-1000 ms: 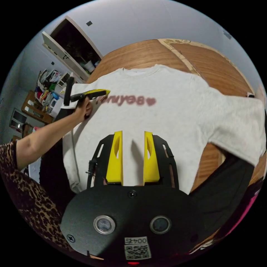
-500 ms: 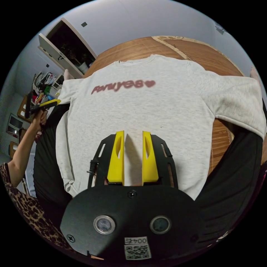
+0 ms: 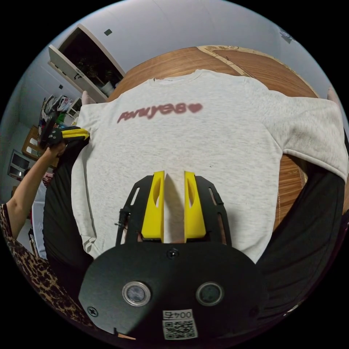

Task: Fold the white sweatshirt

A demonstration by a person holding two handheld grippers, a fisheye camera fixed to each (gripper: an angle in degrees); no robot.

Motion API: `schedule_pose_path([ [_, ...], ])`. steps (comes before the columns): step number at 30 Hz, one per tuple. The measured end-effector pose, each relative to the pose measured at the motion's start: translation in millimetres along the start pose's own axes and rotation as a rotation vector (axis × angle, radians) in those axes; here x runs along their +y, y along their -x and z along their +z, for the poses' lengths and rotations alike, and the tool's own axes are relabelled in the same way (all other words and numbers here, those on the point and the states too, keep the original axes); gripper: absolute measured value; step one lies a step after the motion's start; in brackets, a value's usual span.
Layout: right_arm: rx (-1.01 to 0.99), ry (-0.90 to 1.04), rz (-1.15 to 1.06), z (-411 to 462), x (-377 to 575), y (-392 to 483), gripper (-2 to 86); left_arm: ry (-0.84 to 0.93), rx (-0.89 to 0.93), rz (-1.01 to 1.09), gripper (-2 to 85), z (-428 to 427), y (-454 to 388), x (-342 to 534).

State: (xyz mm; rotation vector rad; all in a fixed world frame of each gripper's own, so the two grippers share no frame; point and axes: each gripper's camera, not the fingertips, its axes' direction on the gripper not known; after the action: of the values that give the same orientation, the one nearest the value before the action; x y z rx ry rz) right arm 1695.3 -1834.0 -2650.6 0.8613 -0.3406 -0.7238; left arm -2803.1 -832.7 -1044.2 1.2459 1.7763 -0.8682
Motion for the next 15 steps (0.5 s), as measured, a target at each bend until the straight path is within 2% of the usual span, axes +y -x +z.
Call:
schedule_pose_path([
  [2,0.001,0.002,0.001,1,1,-1,8.5,0.122,0.080,0.028,8.6,26,13,-11],
  [9,0.032,0.020,-0.015,8,3,2,7.4,0.165,0.303,0.037,10.0,28,55,-17],
  [11,0.041,0.024,-0.023,10,4,3,7.3,0.115,0.354,0.032,9.7,3,62,-17],
  [15,0.031,0.027,-0.016,12,5,2,7.3,-0.055,0.330,-0.053,8.4,-37,65,-18],
])
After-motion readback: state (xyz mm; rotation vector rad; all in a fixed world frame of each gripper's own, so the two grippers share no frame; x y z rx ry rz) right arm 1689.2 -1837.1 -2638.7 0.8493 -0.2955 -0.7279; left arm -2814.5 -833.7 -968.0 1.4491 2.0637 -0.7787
